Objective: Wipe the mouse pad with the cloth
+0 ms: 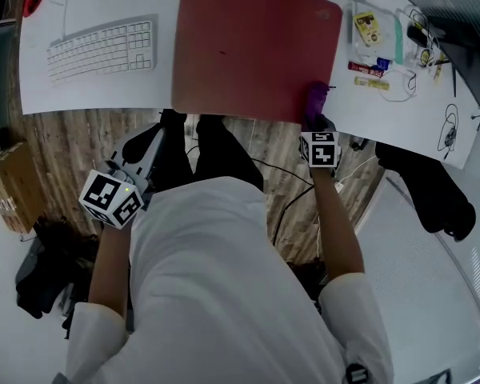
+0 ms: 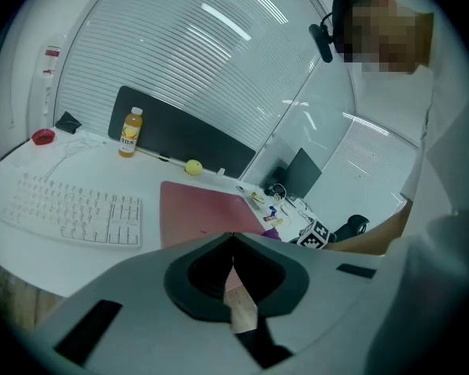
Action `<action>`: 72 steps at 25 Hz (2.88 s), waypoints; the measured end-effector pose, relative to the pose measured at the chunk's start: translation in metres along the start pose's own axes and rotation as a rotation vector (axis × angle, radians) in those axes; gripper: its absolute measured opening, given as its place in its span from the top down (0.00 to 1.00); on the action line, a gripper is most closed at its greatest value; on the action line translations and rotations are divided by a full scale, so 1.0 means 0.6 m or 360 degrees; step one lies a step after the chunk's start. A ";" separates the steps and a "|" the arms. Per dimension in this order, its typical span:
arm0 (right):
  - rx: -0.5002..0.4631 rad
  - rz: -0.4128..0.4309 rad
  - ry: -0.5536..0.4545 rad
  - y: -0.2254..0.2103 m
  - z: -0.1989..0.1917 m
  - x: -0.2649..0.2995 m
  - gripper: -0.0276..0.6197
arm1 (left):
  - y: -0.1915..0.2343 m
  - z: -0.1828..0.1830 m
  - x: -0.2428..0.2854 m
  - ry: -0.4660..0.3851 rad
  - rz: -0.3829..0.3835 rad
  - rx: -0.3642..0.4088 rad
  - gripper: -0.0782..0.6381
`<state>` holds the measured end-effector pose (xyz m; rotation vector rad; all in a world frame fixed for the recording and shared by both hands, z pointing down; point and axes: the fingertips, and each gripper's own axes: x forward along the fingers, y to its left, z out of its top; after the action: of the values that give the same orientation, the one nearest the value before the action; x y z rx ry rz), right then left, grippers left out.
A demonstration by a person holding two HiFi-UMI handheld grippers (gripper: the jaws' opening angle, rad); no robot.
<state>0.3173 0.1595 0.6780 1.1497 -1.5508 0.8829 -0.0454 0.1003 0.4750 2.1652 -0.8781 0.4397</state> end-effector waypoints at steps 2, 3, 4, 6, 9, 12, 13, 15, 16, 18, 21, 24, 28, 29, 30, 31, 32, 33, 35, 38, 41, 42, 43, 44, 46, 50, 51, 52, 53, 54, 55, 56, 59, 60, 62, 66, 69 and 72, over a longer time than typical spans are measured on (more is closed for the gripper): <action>0.0031 0.0001 0.0001 0.011 0.005 0.002 0.83 | 0.007 0.002 -0.005 -0.0003 -0.0006 -0.0005 0.87; 0.0051 0.0001 -0.0001 0.017 0.008 0.003 0.83 | 0.011 0.002 -0.007 -0.0002 -0.0010 -0.0008 0.87; 0.0072 -0.0001 -0.0004 0.023 0.011 0.004 0.83 | 0.014 0.002 -0.009 0.0000 -0.0015 -0.0011 0.87; 0.0110 -0.0009 -0.0006 0.035 0.016 0.006 0.83 | 0.022 0.002 -0.011 0.0008 -0.0024 -0.0016 0.87; 0.0142 -0.0009 -0.0015 0.056 0.027 0.008 0.83 | 0.032 0.004 -0.013 0.0018 -0.0040 -0.0016 0.87; 0.0155 0.0004 -0.0030 0.081 0.039 0.011 0.83 | 0.043 0.008 -0.012 0.0023 -0.0056 -0.0018 0.87; 0.0162 0.0009 -0.0034 0.090 0.042 0.012 0.83 | 0.047 0.009 -0.011 0.0026 -0.0062 -0.0018 0.87; 0.0185 0.0024 -0.0043 0.105 0.050 0.014 0.83 | 0.053 0.010 -0.012 0.0032 -0.0071 -0.0018 0.87; 0.0194 0.0032 -0.0049 0.113 0.053 0.014 0.83 | 0.055 0.011 -0.013 0.0034 -0.0074 -0.0020 0.87; 0.0204 0.0043 -0.0060 0.127 0.061 0.015 0.83 | 0.061 0.012 -0.015 0.0038 -0.0076 -0.0025 0.87; 0.0220 0.0069 -0.0073 0.149 0.071 0.017 0.83 | 0.072 0.011 -0.019 0.0044 -0.0078 -0.0032 0.87; 0.0239 0.0118 -0.0080 0.178 0.082 0.020 0.83 | 0.083 0.010 -0.024 0.0054 -0.0077 -0.0046 0.87; 0.0252 0.0183 -0.0093 0.214 0.101 0.024 0.83 | 0.094 0.013 -0.028 0.0053 -0.0083 -0.0041 0.87; 0.0254 0.0196 -0.0097 0.223 0.105 0.025 0.83 | 0.097 0.014 -0.029 0.0052 -0.0083 -0.0045 0.87; 0.0259 0.0208 -0.0101 0.230 0.109 0.025 0.83 | 0.100 0.015 -0.031 0.0051 -0.0083 -0.0048 0.87; 0.0266 0.0220 -0.0105 0.238 0.113 0.026 0.83 | 0.103 0.015 -0.032 0.0050 -0.0082 -0.0051 0.87; 0.0274 0.0233 -0.0109 0.246 0.118 0.027 0.83 | 0.106 0.015 -0.034 0.0050 -0.0082 -0.0053 0.87; 0.0280 0.0247 -0.0113 0.254 0.122 0.028 0.83 | 0.109 0.016 -0.035 0.0051 -0.0080 -0.0056 0.87; 0.0281 0.0279 -0.0119 0.271 0.131 0.031 0.83 | 0.116 0.016 -0.039 0.0050 -0.0078 -0.0061 0.87; 0.0261 0.0324 -0.0127 0.300 0.146 0.033 0.83 | 0.126 0.018 -0.044 0.0050 -0.0079 -0.0068 0.87; 0.0244 0.0364 -0.0134 0.327 0.161 0.036 0.83 | 0.138 0.020 -0.048 0.0052 -0.0080 -0.0072 0.87; 0.0239 0.0376 -0.0136 0.336 0.165 0.037 0.83 | 0.142 0.021 -0.049 0.0053 -0.0079 -0.0073 0.87; 0.0232 0.0390 -0.0137 0.345 0.170 0.038 0.83 | 0.146 0.021 -0.050 0.0053 -0.0079 -0.0074 0.87; 0.0221 0.0406 -0.0138 0.355 0.175 0.040 0.83 | 0.151 0.022 -0.051 0.0053 -0.0079 -0.0075 0.87; 0.0191 0.0439 -0.0142 0.376 0.185 0.042 0.83 | 0.159 0.024 -0.054 0.0053 -0.0080 -0.0076 0.87; 0.0179 0.0503 -0.0145 0.412 0.204 0.045 0.83 | 0.173 0.030 -0.061 0.0049 -0.0081 -0.0077 0.87; 0.0183 0.0520 -0.0147 0.421 0.208 0.046 0.83 | 0.178 0.030 -0.064 0.0048 -0.0081 -0.0078 0.87; 0.0184 0.0535 -0.0148 0.429 0.212 0.047 0.83 | 0.182 0.031 -0.066 0.0047 -0.0080 -0.0080 0.87; 0.0180 0.0546 -0.0148 0.437 0.216 0.048 0.83 | 0.187 0.031 -0.069 0.0047 -0.0080 -0.0082 0.87; 0.0172 0.0557 -0.0148 0.446 0.220 0.049 0.83 | 0.191 0.030 -0.072 0.0046 -0.0079 -0.0085 0.87; 0.0163 0.0566 -0.0147 0.454 0.224 0.050 0.83 | 0.196 0.031 -0.075 0.0045 -0.0080 -0.0087 0.87; 0.0152 0.0575 -0.0147 0.463 0.228 0.051 0.83 | 0.201 0.031 -0.077 0.0044 -0.0081 -0.0088 0.87; 0.0119 0.0601 -0.0141 0.490 0.239 0.055 0.83 | 0.215 0.035 -0.083 0.0040 -0.0086 -0.0089 0.87; 0.0111 0.0608 -0.0139 0.498 0.242 0.056 0.83 | 0.219 0.036 -0.085 0.0040 -0.0089 -0.0090 0.87; 0.0107 0.0620 -0.0134 0.513 0.249 0.058 0.83 | 0.228 0.039 -0.088 0.0043 -0.0094 -0.0090 0.87; 0.0158 0.0652 -0.0131 0.535 0.264 0.061 0.83 | 0.244 0.048 -0.093 0.0046 -0.0110 -0.0079 0.87; 0.0156 0.0668 -0.0137 0.552 0.274 0.065 0.83 | 0.258 0.057 -0.097 0.0043 -0.0120 -0.0064 0.87; 0.0162 0.0684 -0.0124 0.566 0.281 0.069 0.83 | 0.271 0.067 -0.100 0.0041 -0.0133 -0.0047 0.87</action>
<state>-0.0581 0.0916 0.6732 0.9422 -1.8733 1.2225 -0.2013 0.0178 0.4988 2.1556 -0.7720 0.4097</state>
